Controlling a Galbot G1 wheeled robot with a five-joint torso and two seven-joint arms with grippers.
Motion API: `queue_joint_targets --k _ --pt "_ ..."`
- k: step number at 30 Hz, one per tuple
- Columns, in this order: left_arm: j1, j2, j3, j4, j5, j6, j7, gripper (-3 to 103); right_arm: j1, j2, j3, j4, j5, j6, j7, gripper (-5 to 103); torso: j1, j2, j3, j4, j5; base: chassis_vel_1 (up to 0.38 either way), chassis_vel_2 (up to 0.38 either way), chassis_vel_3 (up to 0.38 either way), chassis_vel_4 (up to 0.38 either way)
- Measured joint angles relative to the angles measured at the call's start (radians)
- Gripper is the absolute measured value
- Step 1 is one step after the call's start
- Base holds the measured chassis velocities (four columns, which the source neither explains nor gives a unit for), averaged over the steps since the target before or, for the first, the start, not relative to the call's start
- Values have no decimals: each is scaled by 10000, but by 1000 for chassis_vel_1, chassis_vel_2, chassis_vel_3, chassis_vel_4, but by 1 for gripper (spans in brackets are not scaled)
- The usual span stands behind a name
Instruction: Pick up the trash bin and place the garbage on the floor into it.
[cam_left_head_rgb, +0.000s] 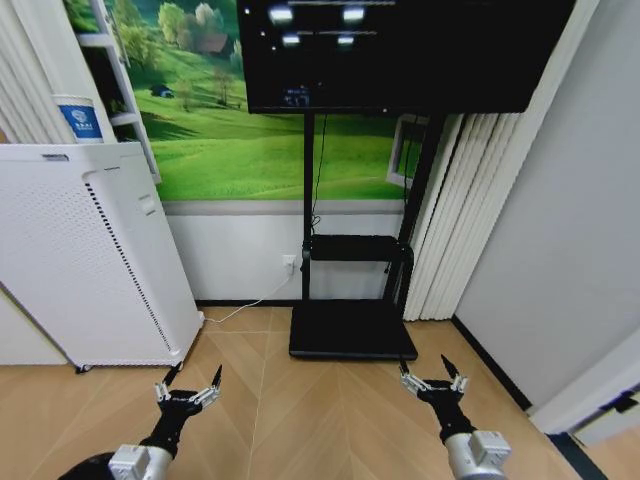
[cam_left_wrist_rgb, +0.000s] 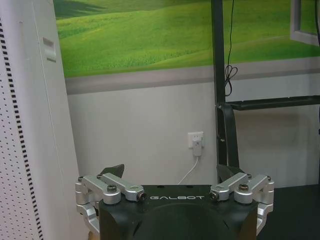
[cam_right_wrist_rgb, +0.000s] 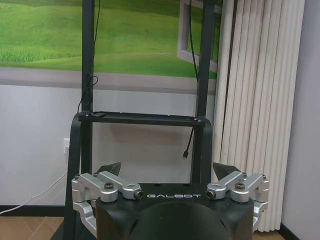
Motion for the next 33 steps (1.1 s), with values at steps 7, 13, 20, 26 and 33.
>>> queue_joint_targets --k 7,13,20,26,33 --pt "1 0 0 0 0 0 0 100 0 0 -1 0 0 0 0 100 97 270 173 0 0 0 0 0 0" --pt "0 0 0 0 0 0 0 100 0 0 0 0 0 0 0 100 183 505 326 0 0 0 0 0 0" --pt "1 0 0 0 0 0 0 100 0 0 0 0 0 0 0 100 325 865 541 0 0 0 0 0 0" --pt "0 0 0 0 0 0 0 100 0 0 0 0 0 0 0 100 427 1117 691 0 0 0 0 0 0" --pt "0 0 0 0 0 -1 0 100 0 0 0 0 0 0 0 100 523 1387 864 0 0 0 0 0 0"
